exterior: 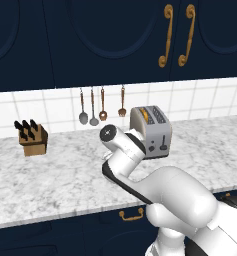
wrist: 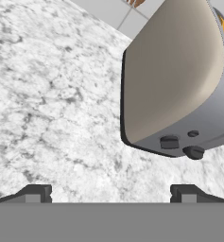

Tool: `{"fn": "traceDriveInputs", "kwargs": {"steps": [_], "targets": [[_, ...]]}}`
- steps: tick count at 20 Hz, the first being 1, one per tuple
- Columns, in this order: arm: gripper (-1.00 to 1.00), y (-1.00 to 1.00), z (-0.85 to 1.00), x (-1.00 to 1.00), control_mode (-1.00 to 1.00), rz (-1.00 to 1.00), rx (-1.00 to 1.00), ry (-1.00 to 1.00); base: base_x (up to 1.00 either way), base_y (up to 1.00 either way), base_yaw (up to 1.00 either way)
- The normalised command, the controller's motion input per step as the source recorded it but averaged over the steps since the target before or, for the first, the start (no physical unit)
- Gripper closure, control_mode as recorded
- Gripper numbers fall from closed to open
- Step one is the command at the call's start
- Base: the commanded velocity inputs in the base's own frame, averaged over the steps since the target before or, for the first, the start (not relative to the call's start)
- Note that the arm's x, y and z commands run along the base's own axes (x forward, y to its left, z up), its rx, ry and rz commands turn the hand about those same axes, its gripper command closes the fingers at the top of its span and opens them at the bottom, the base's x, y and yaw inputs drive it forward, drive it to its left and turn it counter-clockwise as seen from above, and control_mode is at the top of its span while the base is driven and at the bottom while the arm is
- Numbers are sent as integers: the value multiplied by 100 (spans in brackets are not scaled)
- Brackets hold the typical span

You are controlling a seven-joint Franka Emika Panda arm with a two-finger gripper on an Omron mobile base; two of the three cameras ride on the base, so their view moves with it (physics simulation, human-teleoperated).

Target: Start the toaster. Once the lever pops up, take the bread to the plate on the dining counter.

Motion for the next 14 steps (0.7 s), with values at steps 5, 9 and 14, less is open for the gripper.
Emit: {"fn": "traceDriveInputs", "kwargs": {"steps": [5, 9, 14], "targets": [[-100, 0, 0, 0, -100, 0, 0, 0, 0, 0, 0], [-100, 0, 0, 0, -100, 0, 0, 0, 0, 0, 0], [-100, 0, 0, 0, -100, 0, 0, 0, 0, 0, 0]]}}
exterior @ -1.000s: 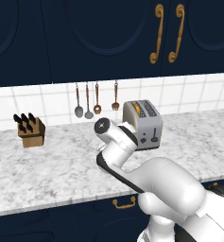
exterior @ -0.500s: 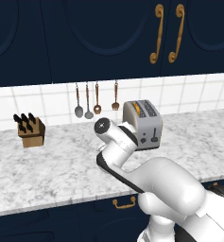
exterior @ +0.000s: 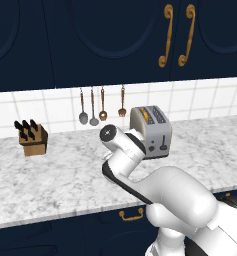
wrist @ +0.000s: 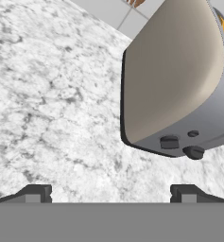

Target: Start the toaster. Once the lever pops up, take the bread to the plate on the dining counter.

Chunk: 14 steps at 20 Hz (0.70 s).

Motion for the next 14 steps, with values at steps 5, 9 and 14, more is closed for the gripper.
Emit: {"fn": "traceDriveInputs", "kwargs": {"steps": [5, 9, 14], "targets": [[-100, 0, 0, 0, -100, 0, 0, 0, 0, 0, 0], [-100, 0, 0, 0, -100, 0, 0, 0, 0, 0, 0], [-100, 0, 0, 0, -100, 0, 0, 0, 0, 0, 0]]}}
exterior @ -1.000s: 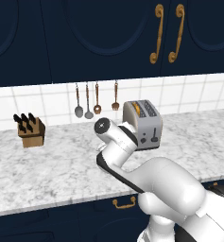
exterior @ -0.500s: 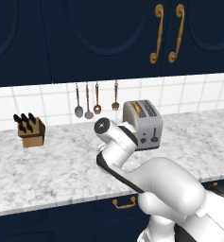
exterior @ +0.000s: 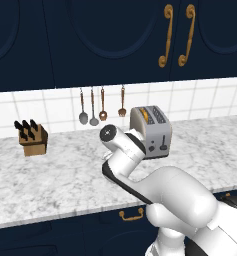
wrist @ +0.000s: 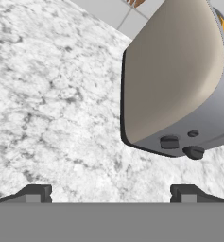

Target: Start the toaster. Once the lever pops up, take the bread to the plate on the dining counter.

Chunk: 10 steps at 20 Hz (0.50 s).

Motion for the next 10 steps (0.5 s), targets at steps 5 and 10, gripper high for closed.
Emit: {"fn": "traceDriveInputs", "kwargs": {"steps": [5, 10], "targets": [[-100, 0, 0, 0, -100, 0, 0, 0, 0, 0, 0], [-100, 0, 0, 0, -100, 0, 0, 0, 0, 0, 0]]}}
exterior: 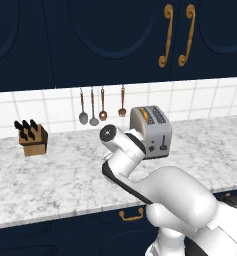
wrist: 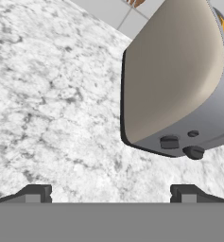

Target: Start the toaster. Once the lever pops up, take the bread to the plate on the dining counter.

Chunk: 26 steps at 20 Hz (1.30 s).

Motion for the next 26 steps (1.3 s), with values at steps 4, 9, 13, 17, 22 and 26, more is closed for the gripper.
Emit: {"fn": "traceDriveInputs", "kwargs": {"steps": [4, 9, 13, 17, 22, 26], "targets": [[-100, 0, 0, 0, -100, 0, 0, 0, 0, 0, 0], [-100, 0, 0, 0, -100, 0, 0, 0, 0, 0, 0], [-100, 0, 0, 0, -100, 0, 0, 0, 0, 0, 0], [-100, 0, 0, 0, -100, 0, 0, 0, 0, 0, 0], [-100, 0, 0, 0, -100, 0, 0, 0, 0, 0, 0], [-100, 0, 0, 0, -100, 0, 0, 0, 0, 0, 0]]}}
